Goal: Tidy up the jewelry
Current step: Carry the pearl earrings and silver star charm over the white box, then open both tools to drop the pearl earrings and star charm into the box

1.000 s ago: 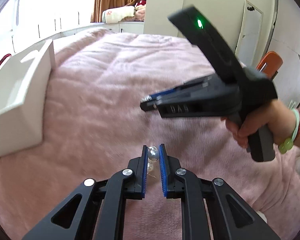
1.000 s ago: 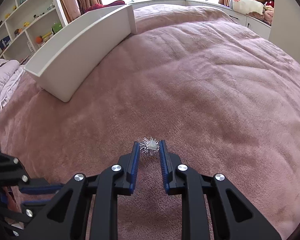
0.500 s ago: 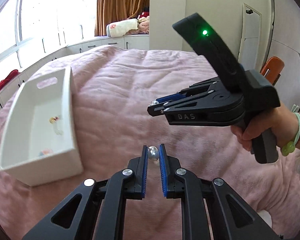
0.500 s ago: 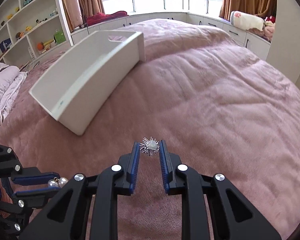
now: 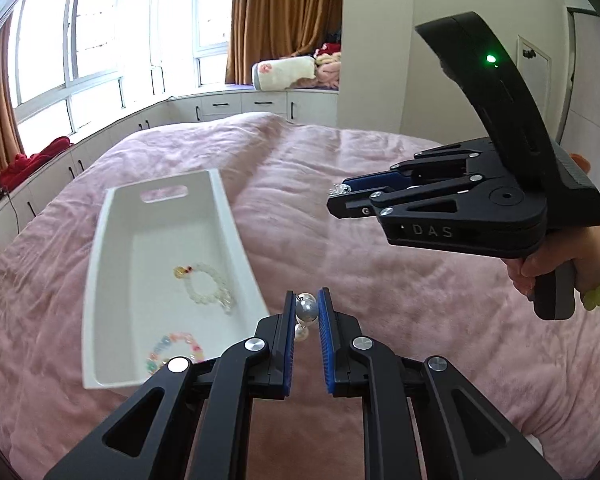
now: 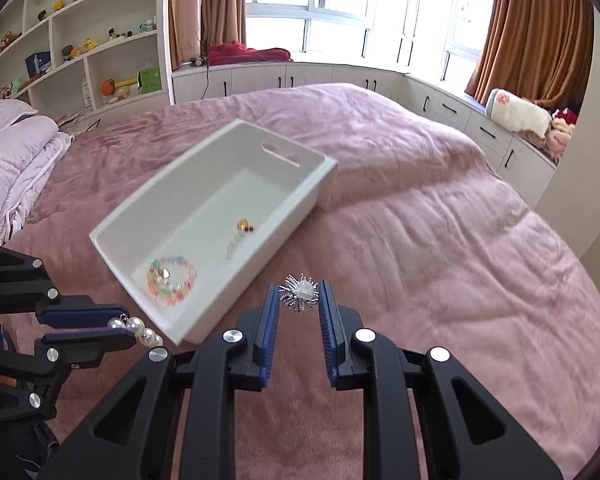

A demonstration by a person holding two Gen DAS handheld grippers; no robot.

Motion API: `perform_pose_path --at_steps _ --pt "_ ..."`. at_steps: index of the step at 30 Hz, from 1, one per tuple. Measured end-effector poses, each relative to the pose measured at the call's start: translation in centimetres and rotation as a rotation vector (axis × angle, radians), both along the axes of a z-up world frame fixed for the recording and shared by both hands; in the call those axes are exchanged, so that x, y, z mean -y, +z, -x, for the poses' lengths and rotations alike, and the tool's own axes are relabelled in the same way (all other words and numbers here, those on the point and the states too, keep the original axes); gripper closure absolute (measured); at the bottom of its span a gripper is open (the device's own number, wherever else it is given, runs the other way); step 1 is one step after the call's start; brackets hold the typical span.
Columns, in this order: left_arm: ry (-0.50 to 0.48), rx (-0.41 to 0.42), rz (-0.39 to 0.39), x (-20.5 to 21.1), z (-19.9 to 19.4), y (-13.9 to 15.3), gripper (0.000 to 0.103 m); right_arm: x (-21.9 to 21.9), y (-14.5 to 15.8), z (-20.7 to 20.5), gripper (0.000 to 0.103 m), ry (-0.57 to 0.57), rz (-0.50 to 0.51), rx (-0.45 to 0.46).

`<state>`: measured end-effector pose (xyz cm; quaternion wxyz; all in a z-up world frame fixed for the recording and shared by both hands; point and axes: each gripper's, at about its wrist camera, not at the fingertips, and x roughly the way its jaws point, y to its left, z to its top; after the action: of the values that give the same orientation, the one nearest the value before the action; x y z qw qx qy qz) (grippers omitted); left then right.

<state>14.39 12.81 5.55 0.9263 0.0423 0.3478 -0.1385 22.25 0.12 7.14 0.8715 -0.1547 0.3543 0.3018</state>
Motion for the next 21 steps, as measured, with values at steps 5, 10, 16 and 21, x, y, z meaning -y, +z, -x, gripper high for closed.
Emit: perform_pose_path --at_steps 5,10,16,21 --pt "0.054 0.024 -0.027 -2.6 -1.4 1.8 0.087 -2.8 1.5 -1.6 0.083 0.009 -0.034 0.009" --pt "0.148 0.035 -0.053 -5.4 -3.5 3.0 0.087 -5.7 2.0 -3.5 0.082 -0.003 -0.067 -0.008" --pt "0.253 -0.009 -0.07 -8.6 -6.8 2.4 0.087 -8.8 2.3 -6.6 0.082 -0.036 -0.119 -0.05" --pt "0.301 -0.052 -0.032 -10.6 -8.7 0.8 0.087 -11.1 1.5 -8.8 0.082 -0.049 -0.13 -0.085"
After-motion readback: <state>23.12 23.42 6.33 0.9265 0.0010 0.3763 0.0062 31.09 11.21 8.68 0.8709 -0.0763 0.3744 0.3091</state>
